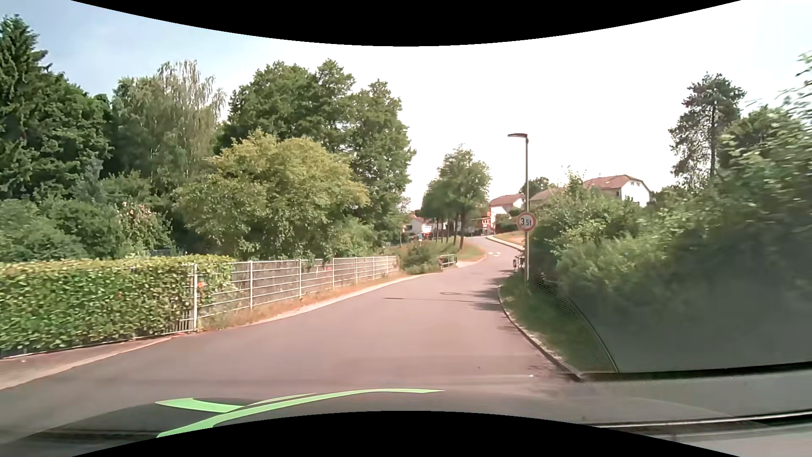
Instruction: Follow the waypoints while adhering to traffic rules and regulations
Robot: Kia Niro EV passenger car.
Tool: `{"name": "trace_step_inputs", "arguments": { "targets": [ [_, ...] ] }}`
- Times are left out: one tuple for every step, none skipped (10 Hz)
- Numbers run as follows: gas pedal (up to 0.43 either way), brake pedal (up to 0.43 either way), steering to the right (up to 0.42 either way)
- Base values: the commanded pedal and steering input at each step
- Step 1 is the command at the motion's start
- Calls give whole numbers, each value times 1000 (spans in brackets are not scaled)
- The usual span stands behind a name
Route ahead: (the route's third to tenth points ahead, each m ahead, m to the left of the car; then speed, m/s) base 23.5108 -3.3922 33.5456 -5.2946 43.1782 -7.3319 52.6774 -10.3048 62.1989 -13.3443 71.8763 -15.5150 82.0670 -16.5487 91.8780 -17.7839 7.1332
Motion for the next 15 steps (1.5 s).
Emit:
{"name": "trace_step_inputs", "arguments": {
  "targets": [
    [20,0,47],
    [20,0,51],
    [28,0,51],
    [28,0,53],
    [28,0,53],
    [28,0,54],
    [28,0,54],
    [28,0,54],
    [28,0,54],
    [28,0,55],
    [39,0,56],
    [39,0,57],
    [39,0,58],
    [39,0,59],
    [39,0,60]
  ]
}}
